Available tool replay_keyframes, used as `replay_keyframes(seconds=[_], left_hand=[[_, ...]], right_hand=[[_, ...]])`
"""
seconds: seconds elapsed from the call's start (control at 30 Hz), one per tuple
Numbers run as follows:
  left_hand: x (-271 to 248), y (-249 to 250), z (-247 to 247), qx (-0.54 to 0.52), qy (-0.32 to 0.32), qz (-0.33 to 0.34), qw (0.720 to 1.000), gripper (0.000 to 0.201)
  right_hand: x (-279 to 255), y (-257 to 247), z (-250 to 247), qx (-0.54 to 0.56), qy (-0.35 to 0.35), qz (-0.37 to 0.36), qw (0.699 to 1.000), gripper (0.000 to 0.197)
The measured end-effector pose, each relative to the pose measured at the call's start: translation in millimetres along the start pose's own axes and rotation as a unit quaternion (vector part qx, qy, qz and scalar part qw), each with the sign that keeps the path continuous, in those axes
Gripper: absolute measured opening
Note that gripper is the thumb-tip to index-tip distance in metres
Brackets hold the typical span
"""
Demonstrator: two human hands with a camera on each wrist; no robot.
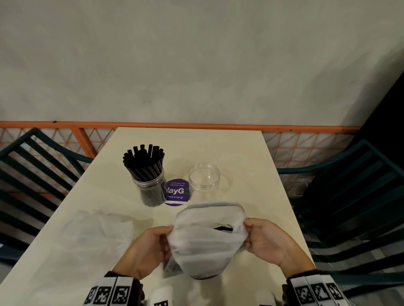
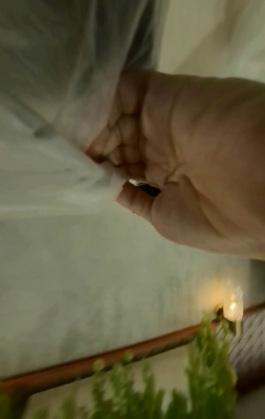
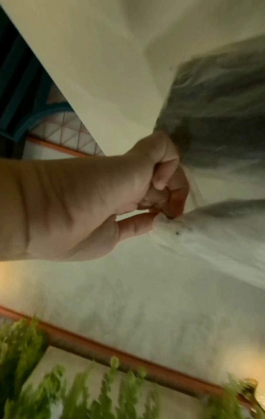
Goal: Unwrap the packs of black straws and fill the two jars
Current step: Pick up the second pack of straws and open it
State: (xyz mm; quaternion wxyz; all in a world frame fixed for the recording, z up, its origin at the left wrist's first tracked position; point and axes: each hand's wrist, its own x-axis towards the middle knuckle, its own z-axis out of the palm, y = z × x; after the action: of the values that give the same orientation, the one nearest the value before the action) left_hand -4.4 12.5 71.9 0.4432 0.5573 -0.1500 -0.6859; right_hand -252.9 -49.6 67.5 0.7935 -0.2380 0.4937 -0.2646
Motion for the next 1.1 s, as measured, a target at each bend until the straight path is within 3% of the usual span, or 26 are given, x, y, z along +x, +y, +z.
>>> replay_keyframes(seconds=[0.2, 0.33, 0.43, 0.5, 0.57, 0.67, 0.77, 0.83, 0.87, 0.97, 1.1], left_hand=[[6.2, 0.7, -2.0, -0.119, -0.01, -0.003, 0.993, 0.012], [9.2, 3.4, -0.6, -0.137, -0.044, 0.028, 0.989, 0.03], [4.0, 5.9, -4.8, -0.068, -0.091, 0.085, 0.99, 0.02], [7.1, 1.1, -10.4, 0.047, -0.094, 0.104, 0.989, 0.043], [10.5, -5.7, -9.9, 0.138, -0.043, 0.113, 0.983, 0.061], [11.9, -10.0, -2.5, 0.231, 0.099, 0.153, 0.956, 0.04], [12.9, -10.4, -8.2, 0.351, 0.229, 0.219, 0.881, 0.037], [11.1, -9.1, -13.1, 0.406, 0.255, 0.272, 0.834, 0.037], [10.3, -8.7, -14.1, 0.416, 0.256, 0.281, 0.826, 0.032], [11.8, -7.6, -14.2, 0.412, 0.228, 0.277, 0.838, 0.02], [12.9, -10.3, -11.6, 0.309, 0.131, 0.224, 0.915, 0.015]], right_hand=[[-7.0, -8.3, -9.1, 0.119, -0.007, 0.009, 0.993, 0.031], [-5.3, -5.5, -10.8, 0.119, 0.014, -0.016, 0.993, 0.022], [-5.2, -1.2, -16.3, 0.05, -0.006, -0.06, 0.997, 0.032], [-3.0, 4.9, -18.4, -0.061, 0.031, -0.101, 0.992, 0.043], [0.4, 10.8, -12.1, -0.2, 0.11, -0.144, 0.963, 0.038], [6.1, 12.7, -2.7, -0.272, 0.201, -0.187, 0.922, 0.029], [5.7, 7.6, -9.8, -0.302, 0.241, -0.233, 0.892, 0.018], [3.4, 6.0, -16.7, -0.336, 0.252, -0.247, 0.873, 0.015], [2.9, 6.6, -18.0, -0.349, 0.252, -0.245, 0.869, 0.014], [4.1, 9.8, -15.3, -0.331, 0.221, -0.235, 0.887, 0.007], [4.2, 10.6, -10.3, -0.27, 0.161, -0.203, 0.927, 0.013]])
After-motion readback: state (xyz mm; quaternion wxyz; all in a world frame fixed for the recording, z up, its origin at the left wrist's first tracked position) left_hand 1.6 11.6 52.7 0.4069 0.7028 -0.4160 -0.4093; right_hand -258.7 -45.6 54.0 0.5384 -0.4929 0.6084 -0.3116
